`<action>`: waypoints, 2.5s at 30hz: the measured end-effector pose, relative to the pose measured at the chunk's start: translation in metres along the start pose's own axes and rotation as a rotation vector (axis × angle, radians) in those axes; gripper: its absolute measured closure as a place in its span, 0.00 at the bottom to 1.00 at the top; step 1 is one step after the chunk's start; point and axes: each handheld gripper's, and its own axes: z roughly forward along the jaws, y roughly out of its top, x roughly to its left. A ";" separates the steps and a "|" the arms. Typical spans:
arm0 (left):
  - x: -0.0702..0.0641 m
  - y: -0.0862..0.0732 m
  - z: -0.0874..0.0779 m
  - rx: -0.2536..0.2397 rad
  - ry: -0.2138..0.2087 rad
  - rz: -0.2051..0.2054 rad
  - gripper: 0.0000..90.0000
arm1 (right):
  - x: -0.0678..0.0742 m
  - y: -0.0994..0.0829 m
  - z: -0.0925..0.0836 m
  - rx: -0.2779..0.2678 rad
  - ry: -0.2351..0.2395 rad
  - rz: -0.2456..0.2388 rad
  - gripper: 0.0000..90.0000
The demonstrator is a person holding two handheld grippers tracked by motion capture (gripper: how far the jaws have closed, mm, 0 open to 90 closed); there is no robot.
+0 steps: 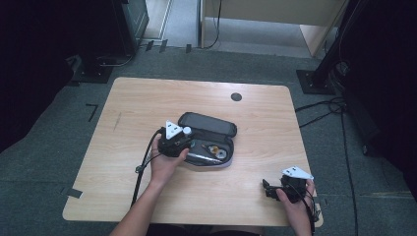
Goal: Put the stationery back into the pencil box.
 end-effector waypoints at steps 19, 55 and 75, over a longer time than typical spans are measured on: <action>0.001 -0.011 0.010 0.027 -0.024 0.040 0.73 | 0.000 0.000 0.000 0.001 0.000 -0.002 0.00; 0.018 -0.019 0.007 0.227 -0.068 0.069 0.70 | 0.000 0.000 0.000 -0.001 -0.001 0.001 0.00; 0.025 -0.021 -0.024 0.087 -0.042 0.057 0.33 | 0.000 0.000 0.000 0.000 0.000 0.001 0.00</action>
